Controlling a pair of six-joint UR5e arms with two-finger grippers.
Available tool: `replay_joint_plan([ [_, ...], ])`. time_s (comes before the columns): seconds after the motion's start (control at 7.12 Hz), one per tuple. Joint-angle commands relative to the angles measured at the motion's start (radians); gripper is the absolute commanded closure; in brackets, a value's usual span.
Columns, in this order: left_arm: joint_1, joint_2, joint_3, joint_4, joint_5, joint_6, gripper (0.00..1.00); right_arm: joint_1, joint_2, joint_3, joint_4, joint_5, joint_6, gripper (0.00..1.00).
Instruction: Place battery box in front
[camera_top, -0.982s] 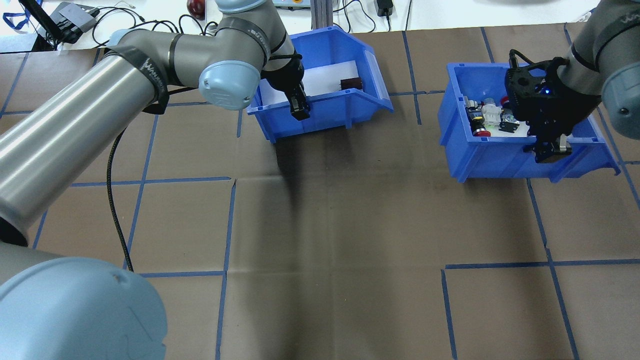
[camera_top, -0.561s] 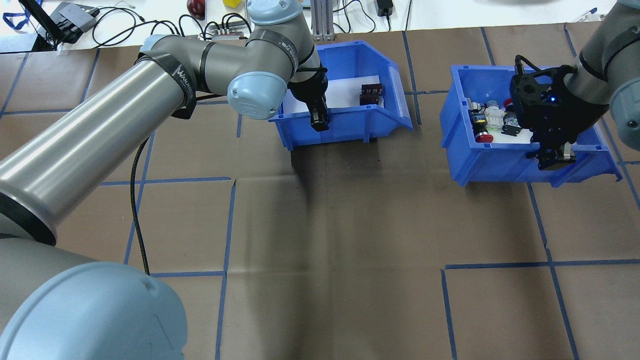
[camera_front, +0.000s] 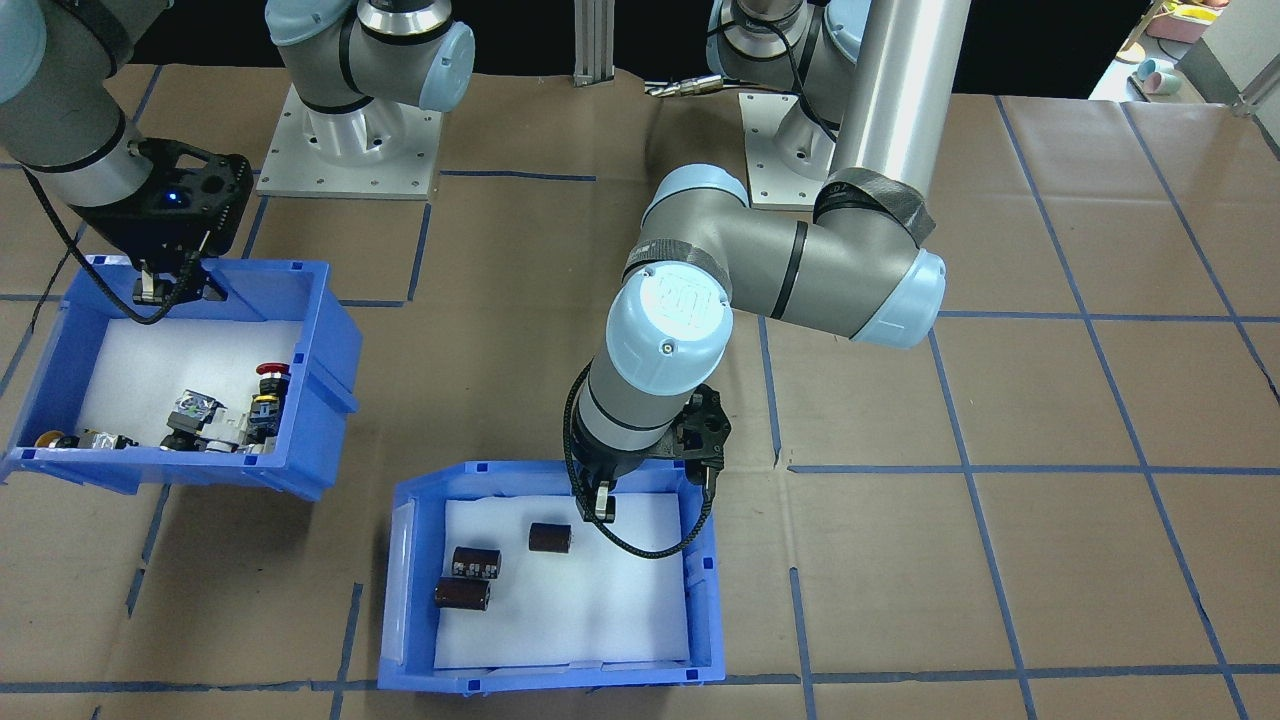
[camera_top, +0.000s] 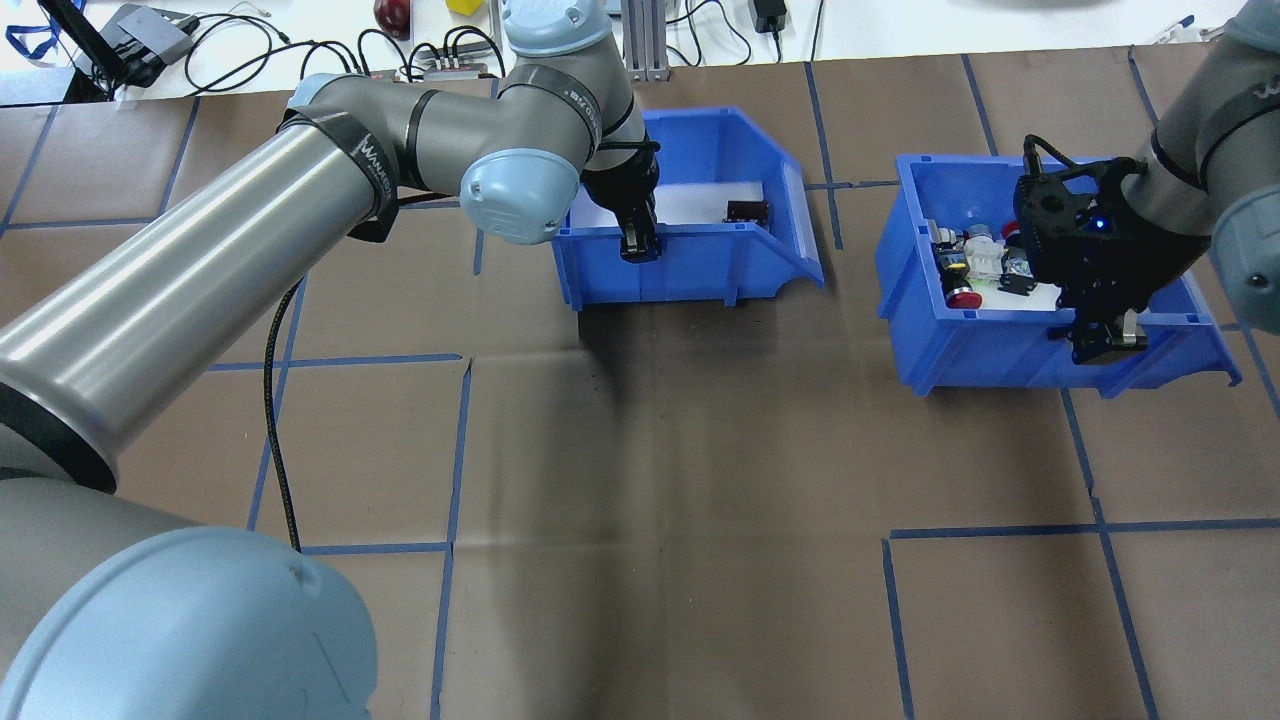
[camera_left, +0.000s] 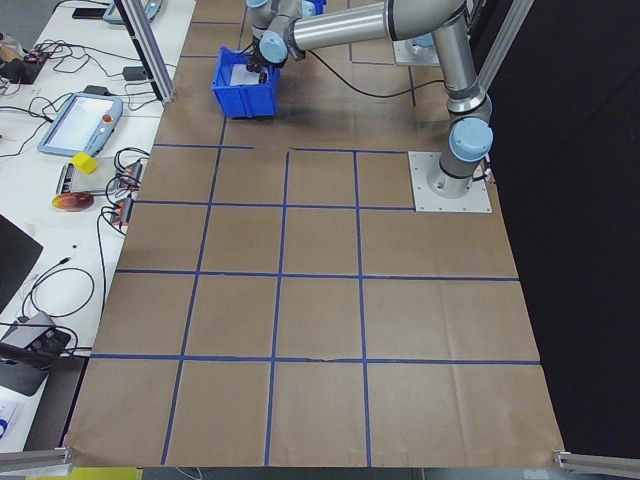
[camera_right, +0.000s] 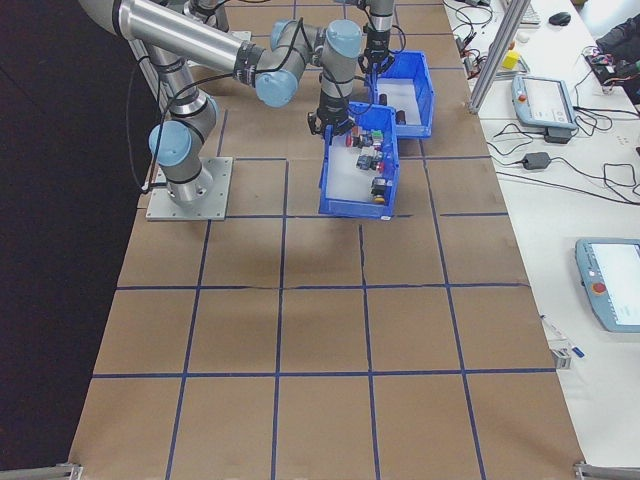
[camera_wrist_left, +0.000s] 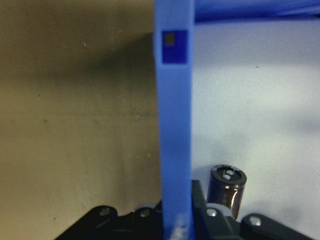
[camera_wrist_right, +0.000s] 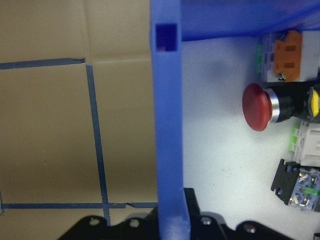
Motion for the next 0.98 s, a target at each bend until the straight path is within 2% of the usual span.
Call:
replay_joint_plan([
  [0.0, 0.003, -0.008, 0.012, 0.005, -0.001, -0.001, 0.23, 0.001, -0.034, 0.045, -0.001, -0.004, 0.000, 0.95],
  [0.14, 0.006, -0.006, 0.027, -0.015, -0.009, -0.009, 0.08, 0.002, -0.057, 0.082, 0.000, 0.002, 0.007, 0.95],
  [0.28, 0.013, 0.020, 0.018, -0.050, -0.025, -0.009, 0.11, 0.008, -0.101, 0.139, -0.003, 0.005, 0.023, 0.95],
  [0.42, 0.014, 0.037, 0.022, -0.061, -0.019, -0.006, 0.06, 0.011, -0.149, 0.185, -0.003, 0.004, 0.033, 0.95],
  [0.56, 0.030, 0.101, 0.010, -0.136, -0.018, 0.035, 0.06, 0.019, -0.180, 0.222, -0.003, 0.004, 0.035, 0.95],
  [0.7, 0.076, 0.174, 0.010, -0.275, 0.037, 0.225, 0.05, 0.054, -0.183, 0.245, -0.003, 0.004, 0.067, 0.95],
  [0.84, 0.099, 0.255, -0.007, -0.364, 0.124, 0.419, 0.04, 0.132, -0.183, 0.248, -0.012, -0.001, 0.149, 0.95],
])
